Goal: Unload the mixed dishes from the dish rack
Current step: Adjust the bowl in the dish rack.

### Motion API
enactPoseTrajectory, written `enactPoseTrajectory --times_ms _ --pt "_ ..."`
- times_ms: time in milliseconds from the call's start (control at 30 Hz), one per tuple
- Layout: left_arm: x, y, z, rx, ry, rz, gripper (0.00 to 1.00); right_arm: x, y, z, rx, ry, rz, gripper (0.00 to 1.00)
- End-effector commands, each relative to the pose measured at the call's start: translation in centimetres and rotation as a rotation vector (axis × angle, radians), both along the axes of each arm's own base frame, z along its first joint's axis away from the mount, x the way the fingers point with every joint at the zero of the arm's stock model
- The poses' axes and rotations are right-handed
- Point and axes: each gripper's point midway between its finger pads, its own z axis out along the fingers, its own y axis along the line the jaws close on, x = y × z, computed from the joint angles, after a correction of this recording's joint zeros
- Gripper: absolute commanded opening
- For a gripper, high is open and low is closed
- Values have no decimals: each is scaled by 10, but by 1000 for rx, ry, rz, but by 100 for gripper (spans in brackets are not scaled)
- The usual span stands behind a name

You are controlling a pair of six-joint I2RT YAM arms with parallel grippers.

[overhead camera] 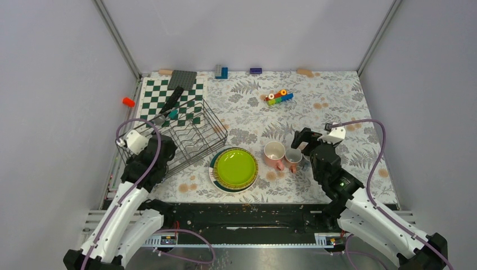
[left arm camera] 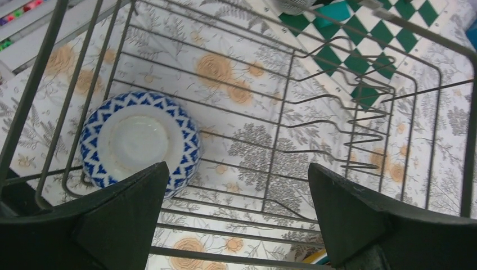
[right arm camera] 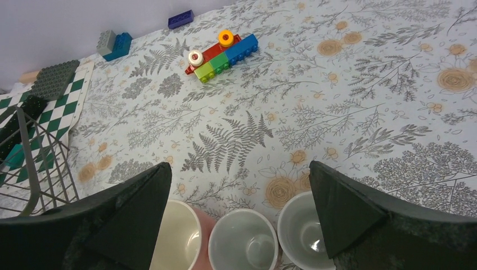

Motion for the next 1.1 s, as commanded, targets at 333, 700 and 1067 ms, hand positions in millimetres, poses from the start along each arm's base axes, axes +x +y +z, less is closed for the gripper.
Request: enactPoseTrajectory --times_ms 333,700,1067 --pt "-21 24 -45 -56 201 189 99 15 -10 -3 -97 5 -90 100" --pt "11 5 -76 -193 133 104 99 20 -8 -8 -127 31 -97 100" --pt "41 -23 -62 -276 -12 -70 99 21 -4 -10 -119 37 -79 100"
